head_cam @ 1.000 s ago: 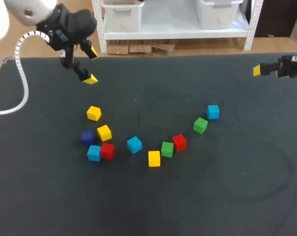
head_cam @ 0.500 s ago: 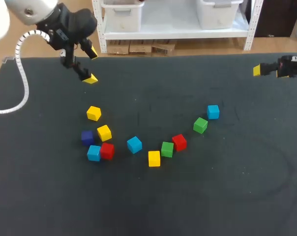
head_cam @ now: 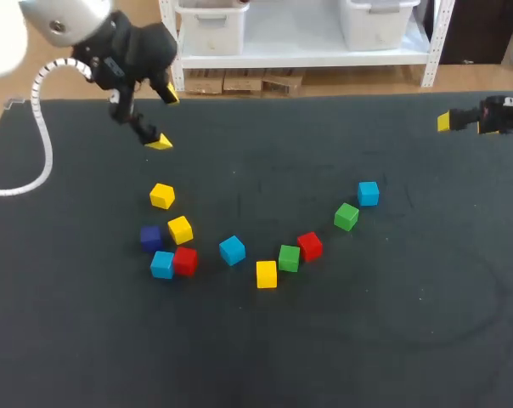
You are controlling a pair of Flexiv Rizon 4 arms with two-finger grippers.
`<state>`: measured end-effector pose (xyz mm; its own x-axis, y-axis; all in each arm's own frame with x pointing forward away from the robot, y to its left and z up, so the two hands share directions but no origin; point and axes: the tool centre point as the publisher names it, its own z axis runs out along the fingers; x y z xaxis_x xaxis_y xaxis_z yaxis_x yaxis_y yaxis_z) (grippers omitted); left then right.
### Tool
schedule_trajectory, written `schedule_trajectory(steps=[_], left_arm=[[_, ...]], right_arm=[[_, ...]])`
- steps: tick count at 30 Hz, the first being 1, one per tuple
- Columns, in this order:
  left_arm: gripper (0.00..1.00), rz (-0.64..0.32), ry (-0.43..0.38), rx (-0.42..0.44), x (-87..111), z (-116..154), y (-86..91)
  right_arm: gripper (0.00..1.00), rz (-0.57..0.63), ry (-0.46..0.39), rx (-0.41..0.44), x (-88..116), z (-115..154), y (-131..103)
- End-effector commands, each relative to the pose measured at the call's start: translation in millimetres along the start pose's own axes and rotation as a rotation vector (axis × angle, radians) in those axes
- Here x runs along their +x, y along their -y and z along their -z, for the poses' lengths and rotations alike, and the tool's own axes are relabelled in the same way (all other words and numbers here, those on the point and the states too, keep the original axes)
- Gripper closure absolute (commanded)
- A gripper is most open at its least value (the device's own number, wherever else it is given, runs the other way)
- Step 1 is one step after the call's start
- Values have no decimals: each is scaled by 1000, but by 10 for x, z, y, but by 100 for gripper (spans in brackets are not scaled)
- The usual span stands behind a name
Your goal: Place the blue cubes, place green cubes on the blue cubes, place the yellow cubes on the green cubes, then place the red cubes on the yellow cubes, and place purple cube on the red cubes.
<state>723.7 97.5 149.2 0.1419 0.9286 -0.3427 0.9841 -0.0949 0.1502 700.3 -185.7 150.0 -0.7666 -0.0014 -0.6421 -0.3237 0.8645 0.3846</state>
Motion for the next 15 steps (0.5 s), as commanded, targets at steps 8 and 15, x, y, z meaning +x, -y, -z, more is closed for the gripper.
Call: schedule_trajectory(steps=[8, 15], left_arm=[[0, -240, -61, 118, -303, -324, 268], [0, -331, -36, 149, -376, -452, 533]], right_arm=[[0, -1, 1, 3, 2, -2, -3], [0, -1, 1, 3, 2, -2, -3]])
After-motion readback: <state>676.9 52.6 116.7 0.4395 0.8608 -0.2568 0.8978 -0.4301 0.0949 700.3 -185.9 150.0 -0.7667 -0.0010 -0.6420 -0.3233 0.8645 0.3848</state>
